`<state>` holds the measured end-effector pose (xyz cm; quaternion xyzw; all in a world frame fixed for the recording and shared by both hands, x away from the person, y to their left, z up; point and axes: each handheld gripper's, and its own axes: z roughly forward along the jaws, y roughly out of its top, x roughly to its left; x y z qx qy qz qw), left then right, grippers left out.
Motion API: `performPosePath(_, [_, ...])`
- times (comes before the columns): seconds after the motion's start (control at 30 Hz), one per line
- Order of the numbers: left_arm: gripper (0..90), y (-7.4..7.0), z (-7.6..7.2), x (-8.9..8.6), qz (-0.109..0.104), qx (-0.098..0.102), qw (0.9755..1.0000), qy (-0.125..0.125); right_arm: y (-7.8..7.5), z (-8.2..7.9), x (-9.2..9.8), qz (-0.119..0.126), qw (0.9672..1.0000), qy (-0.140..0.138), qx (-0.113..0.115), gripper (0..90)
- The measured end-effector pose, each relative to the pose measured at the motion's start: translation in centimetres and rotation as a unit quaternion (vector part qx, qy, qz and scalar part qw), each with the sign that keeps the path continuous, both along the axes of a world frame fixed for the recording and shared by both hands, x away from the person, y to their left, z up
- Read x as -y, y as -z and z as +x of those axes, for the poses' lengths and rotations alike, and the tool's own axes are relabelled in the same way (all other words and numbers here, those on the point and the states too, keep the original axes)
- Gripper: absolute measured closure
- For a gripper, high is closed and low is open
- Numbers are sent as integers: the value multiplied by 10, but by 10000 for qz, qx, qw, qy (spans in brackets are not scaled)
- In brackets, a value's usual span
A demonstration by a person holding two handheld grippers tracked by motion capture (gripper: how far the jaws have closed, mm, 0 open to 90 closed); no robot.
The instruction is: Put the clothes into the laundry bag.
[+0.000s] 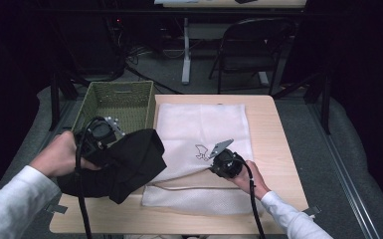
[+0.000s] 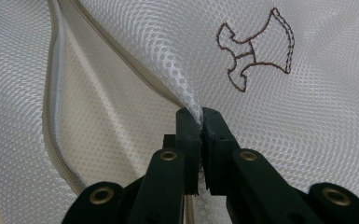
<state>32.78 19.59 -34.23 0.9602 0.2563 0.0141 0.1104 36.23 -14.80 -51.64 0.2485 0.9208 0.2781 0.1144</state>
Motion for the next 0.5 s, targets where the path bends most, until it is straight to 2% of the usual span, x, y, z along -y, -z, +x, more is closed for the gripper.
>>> performPosePath(0.13, [619, 9, -7, 12, -68, -203, 9996, 172, -1, -2, -1, 23, 9999, 97, -56, 870])
performPosePath(0.2, [619, 14, -9, 18, -119, -286, 9992, 237, 0, 0, -1, 15, 10000, 49, -12, 870])
performPosePath(0.23, [619, 16, -10, 20, -177, -319, 9990, 267, -1, 0, -1, 20, 10000, 56, 11, 870])
performPosePath(0.27, [619, 19, -11, 23, -223, -368, 9986, 304, -1, -1, -1, 35, 9999, 136, -59, 870])
performPosePath(0.37, [619, 29, -12, 31, -353, -537, 9973, 344, 0, 0, -1, 34, 10000, 72, -14, 870])
performPosePath(0.43, [619, 37, -11, 38, -302, -625, 9969, 379, -2, -1, -1, 58, 9999, 125, -32, 871])
performPosePath(0.5, [619, 46, -11, 45, -350, -658, 9964, 405, -2, 0, -1, 70, 9999, 102, 19, 871])
